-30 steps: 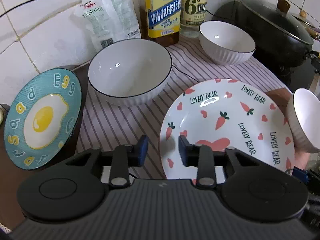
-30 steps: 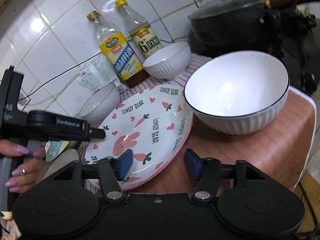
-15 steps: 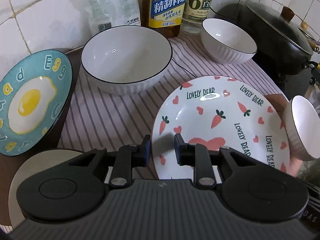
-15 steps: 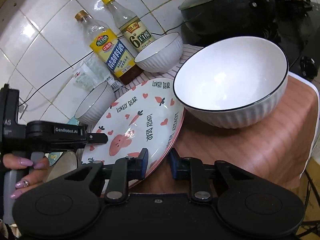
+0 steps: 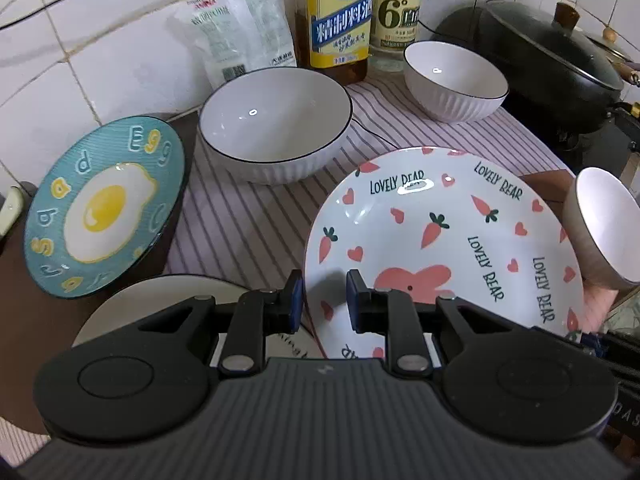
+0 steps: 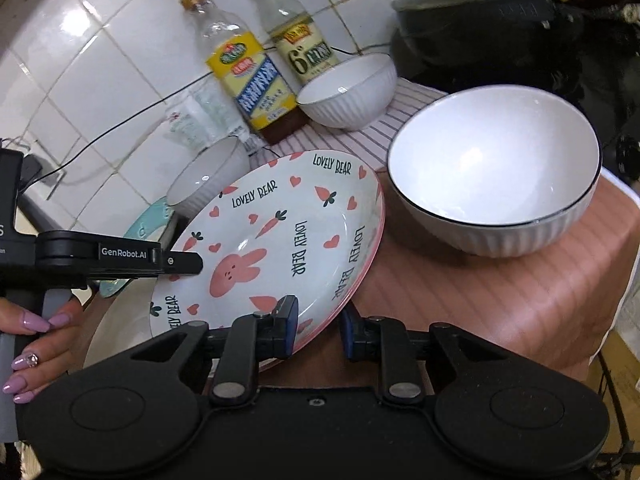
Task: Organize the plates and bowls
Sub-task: 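Close both grippers on the bunny plate rim and lift it, then carry the bunny plate over the sun-print plate and lower it on top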
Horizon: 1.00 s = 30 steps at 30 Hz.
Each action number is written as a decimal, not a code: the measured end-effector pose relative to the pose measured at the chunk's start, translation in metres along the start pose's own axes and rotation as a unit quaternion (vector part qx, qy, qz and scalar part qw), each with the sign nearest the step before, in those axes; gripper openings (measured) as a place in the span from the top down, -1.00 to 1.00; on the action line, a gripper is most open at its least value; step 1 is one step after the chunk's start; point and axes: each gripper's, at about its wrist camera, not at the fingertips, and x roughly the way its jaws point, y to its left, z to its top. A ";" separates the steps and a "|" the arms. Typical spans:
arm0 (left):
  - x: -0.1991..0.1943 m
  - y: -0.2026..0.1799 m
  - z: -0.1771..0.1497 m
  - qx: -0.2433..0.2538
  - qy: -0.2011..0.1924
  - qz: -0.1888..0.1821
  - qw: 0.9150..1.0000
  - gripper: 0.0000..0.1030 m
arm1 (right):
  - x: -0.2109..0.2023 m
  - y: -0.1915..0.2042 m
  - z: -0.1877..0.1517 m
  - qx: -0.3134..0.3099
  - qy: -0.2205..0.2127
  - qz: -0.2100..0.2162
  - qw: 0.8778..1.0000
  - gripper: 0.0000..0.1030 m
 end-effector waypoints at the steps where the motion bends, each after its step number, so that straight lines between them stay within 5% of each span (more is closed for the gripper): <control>1: -0.005 0.001 -0.001 -0.004 -0.001 -0.001 1.000 0.60 | -0.003 0.002 0.000 -0.001 -0.004 0.003 1.000 0.48; 18: -0.096 0.023 -0.032 -0.074 -0.055 -0.003 0.996 0.60 | -0.070 0.047 0.018 -0.050 -0.041 0.056 0.996 0.48; 30: -0.169 0.057 -0.072 -0.125 -0.072 0.019 0.989 0.60 | -0.103 0.090 0.013 -0.080 -0.028 0.107 0.991 0.48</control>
